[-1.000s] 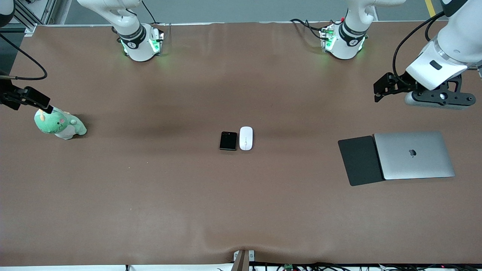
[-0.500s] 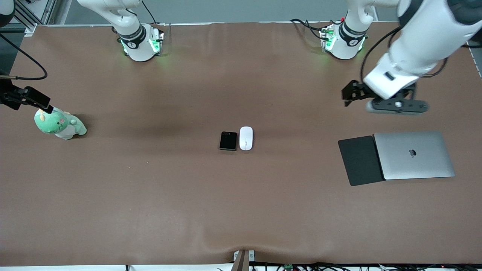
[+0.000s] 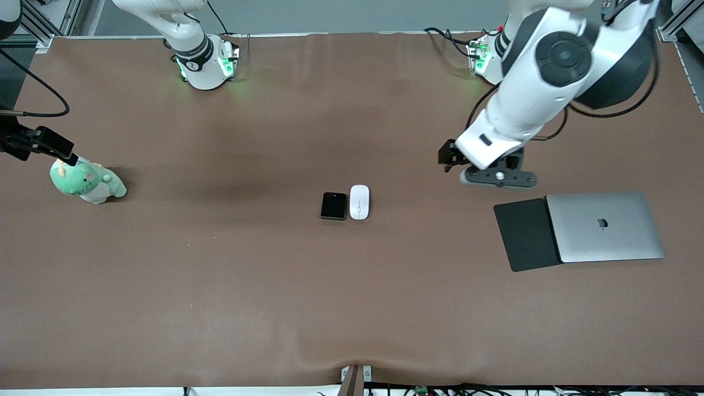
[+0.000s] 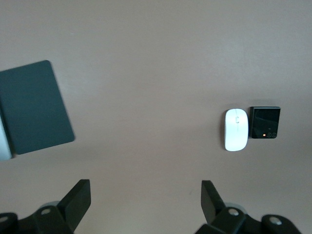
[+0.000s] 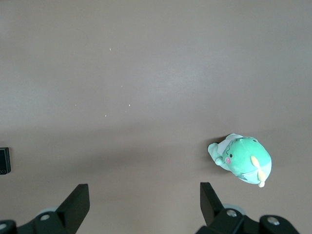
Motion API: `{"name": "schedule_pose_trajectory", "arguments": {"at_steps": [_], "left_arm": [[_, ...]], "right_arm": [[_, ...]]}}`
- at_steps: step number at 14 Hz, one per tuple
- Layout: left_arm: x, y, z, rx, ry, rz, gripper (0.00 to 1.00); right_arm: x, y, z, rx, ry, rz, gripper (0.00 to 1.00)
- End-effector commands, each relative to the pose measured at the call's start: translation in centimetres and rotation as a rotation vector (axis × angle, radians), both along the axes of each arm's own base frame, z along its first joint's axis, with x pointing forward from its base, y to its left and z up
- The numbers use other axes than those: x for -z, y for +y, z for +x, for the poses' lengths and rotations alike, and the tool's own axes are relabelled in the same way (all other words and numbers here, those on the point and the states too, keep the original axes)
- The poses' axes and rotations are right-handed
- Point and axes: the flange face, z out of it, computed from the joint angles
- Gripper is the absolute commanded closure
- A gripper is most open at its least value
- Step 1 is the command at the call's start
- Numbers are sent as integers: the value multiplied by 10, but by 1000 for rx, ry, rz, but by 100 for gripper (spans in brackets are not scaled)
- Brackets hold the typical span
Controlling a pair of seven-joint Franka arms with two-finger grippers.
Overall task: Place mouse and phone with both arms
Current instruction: 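Move the left gripper over the white mouse and lower it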
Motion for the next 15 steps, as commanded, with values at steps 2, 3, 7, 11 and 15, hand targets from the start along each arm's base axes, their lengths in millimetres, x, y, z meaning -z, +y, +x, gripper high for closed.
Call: {"name": "schedule_pose_trajectory", "arguments": {"at_steps": [2, 3, 7, 11, 15], "left_arm": [[44, -51, 1, -44, -12, -12, 0], [59, -65, 0, -49, -28, 2, 0], [130, -124, -15, -86, -25, 2, 0], [199, -156, -28, -86, -56, 59, 0], [243, -184, -35, -94, -51, 55, 0]], "right_arm": [[-6, -3, -10, -7, -1, -12, 0], [-6, -3, -10, -7, -2, -12, 0], [-8, -3, -9, -12, -2, -12, 0], [-11, -4, -8, -19, -13, -7, 0], [-11, -4, -8, -17, -16, -4, 0]]}}
